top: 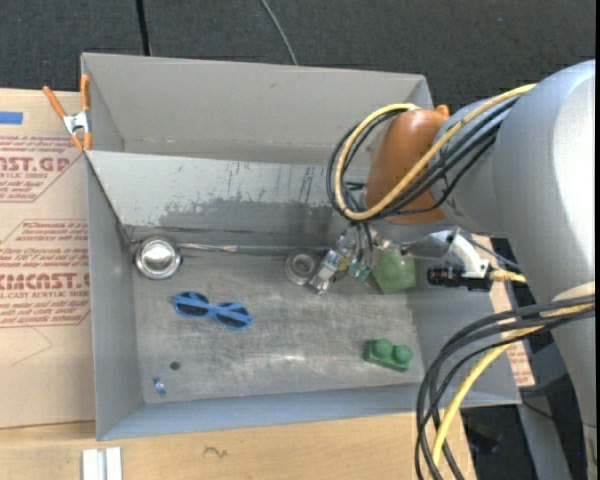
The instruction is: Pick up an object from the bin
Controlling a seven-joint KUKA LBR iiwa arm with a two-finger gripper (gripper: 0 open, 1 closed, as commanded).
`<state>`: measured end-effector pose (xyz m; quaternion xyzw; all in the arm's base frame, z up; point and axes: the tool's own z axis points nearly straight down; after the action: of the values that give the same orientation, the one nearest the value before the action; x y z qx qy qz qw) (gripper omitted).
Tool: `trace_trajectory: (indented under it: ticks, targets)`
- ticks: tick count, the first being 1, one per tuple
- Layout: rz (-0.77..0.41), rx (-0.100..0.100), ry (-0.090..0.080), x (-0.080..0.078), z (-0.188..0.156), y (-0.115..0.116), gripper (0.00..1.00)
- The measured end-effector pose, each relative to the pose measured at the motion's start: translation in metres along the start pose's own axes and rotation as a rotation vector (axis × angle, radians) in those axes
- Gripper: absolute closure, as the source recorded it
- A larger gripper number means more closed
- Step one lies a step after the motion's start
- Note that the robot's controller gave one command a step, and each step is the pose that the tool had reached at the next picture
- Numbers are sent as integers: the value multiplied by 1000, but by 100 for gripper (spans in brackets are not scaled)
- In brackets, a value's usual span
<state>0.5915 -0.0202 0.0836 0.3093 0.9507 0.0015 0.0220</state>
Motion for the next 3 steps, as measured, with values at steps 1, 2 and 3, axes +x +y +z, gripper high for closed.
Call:
trace_trajectory:
  ticks: [1,2,3]
  targets:
    - [-26,11,35,6,-122,6,100]
    - [269,26,43,42,-27,14,100]
    - [484,26,36,50,-50,24,100]
